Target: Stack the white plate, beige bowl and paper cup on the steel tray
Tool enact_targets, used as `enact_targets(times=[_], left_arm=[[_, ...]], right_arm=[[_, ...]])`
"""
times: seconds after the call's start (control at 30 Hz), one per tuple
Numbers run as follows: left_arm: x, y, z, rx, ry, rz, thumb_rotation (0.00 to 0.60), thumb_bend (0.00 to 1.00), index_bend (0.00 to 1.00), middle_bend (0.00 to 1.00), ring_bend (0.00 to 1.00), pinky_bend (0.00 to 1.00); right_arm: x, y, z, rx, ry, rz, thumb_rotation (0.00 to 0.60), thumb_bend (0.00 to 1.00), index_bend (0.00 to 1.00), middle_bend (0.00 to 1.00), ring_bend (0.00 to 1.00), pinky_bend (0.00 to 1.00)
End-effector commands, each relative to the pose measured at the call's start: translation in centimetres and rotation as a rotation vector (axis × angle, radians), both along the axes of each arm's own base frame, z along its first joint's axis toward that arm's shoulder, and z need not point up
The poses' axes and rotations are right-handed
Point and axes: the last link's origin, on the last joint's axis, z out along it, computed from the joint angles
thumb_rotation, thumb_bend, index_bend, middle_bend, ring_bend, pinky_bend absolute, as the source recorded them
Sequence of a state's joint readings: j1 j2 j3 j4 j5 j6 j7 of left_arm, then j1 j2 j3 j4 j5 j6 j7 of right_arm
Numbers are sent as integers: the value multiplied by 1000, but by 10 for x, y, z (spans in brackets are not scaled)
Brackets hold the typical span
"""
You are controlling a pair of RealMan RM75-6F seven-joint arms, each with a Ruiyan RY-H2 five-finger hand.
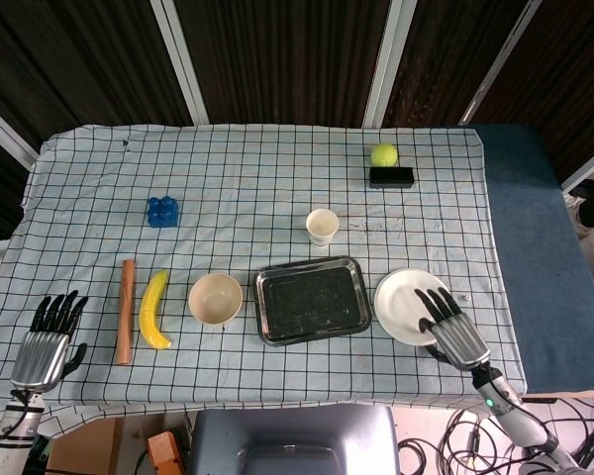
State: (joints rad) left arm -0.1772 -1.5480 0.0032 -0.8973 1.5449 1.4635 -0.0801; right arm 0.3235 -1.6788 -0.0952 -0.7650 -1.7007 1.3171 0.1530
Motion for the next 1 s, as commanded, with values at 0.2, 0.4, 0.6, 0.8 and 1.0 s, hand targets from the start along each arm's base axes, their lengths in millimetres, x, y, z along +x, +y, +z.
enact_targets(times=[0.2, 0.4, 0.6, 0.8, 1.0], left_arm=[[0, -1, 2, 1, 5, -5, 600, 382, 0, 0, 0, 0], [-2, -1, 3, 5, 7, 2, 600, 383, 0, 0, 0, 0], [-2, -1, 4, 5, 2, 0, 600, 382, 0, 0, 0, 0], [-3, -1, 5, 7, 1, 2, 600, 382, 0, 0, 0, 0], [-3, 1, 6, 11, -5, 2, 600, 383, 0, 0, 0, 0]], right_arm=[[2, -1, 1, -17, -27, 8, 600, 311, 591, 0, 0, 0], [6, -3, 10, -64, -57, 23, 600, 318, 637, 0, 0, 0], [11, -5, 26, -130, -104, 45, 600, 343, 658, 0, 0, 0], [20, -6, 40, -180, -143, 78, 600, 354, 656, 0, 0, 0], [62, -19, 36, -185, -195, 189, 600, 355, 645, 0, 0, 0]])
